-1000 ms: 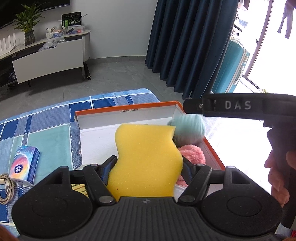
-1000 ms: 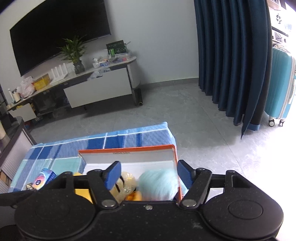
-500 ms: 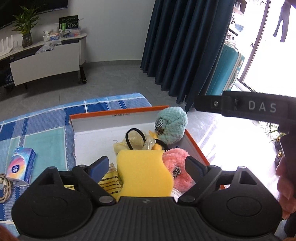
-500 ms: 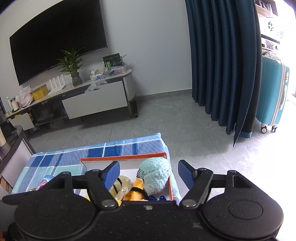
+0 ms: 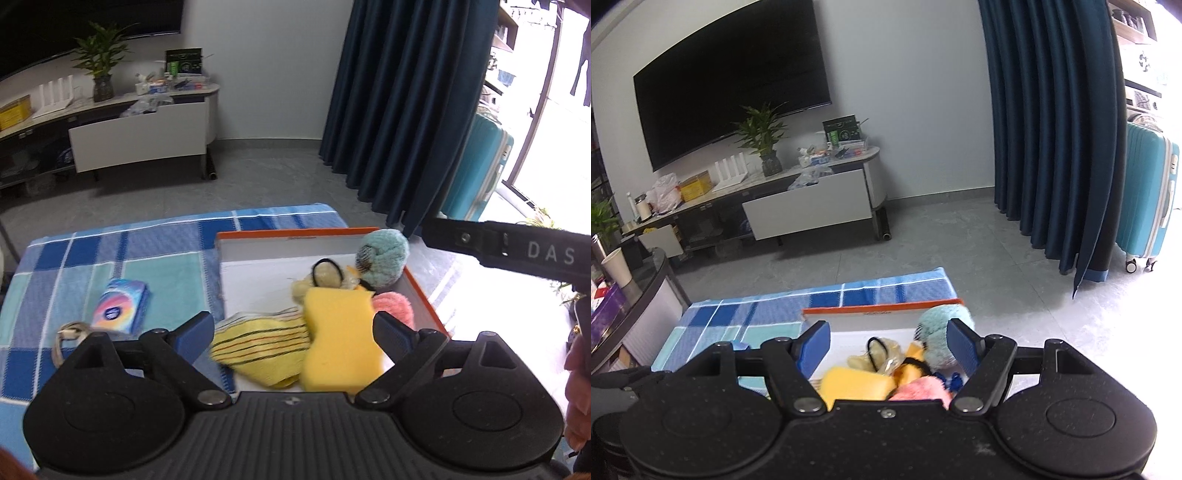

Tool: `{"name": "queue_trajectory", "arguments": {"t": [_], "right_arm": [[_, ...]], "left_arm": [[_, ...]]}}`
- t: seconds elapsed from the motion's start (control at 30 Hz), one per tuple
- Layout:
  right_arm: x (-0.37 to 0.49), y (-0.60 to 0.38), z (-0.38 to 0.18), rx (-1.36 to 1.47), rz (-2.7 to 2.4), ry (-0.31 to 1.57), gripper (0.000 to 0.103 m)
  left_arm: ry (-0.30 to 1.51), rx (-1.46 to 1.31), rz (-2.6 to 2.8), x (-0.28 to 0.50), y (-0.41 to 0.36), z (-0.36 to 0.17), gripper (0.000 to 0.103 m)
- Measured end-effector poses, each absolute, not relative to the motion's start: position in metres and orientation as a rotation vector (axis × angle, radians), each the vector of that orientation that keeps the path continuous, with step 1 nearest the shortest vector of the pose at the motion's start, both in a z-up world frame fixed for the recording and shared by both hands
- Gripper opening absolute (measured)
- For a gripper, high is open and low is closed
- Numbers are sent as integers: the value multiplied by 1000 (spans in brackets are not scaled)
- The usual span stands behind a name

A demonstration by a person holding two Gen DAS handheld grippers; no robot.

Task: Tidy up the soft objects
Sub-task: 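Lower the sponge and hat into the white box and open both grippers, then grasp the coiled white cable with the left gripper while the right gripper grasps the Vinda tissue pack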

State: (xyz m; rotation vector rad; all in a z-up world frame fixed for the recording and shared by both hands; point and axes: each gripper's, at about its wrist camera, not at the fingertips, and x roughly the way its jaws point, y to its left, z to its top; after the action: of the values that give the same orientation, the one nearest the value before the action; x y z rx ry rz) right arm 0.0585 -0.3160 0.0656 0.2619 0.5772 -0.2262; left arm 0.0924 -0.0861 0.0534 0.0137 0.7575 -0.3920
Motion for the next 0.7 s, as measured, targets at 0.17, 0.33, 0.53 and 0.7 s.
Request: {"name": "queue_trajectory", "arguments": {"t": [0.17,0.33,0.53,0.7], "right_arm": [[60,-289,64,257,-183,591,83],[66,-263,61,244,-135,608,83],[74,-236,57,236,-88,622,83],[82,-217,55,224,-53,634,83]], "left_arm": [[769,-2,-327,87,-55,54,95],[766,-19,-262,86,-28,56,95],[774,-38,-206,84,-3,56,95],[770,-52,-177,81,15,55,95]]}}
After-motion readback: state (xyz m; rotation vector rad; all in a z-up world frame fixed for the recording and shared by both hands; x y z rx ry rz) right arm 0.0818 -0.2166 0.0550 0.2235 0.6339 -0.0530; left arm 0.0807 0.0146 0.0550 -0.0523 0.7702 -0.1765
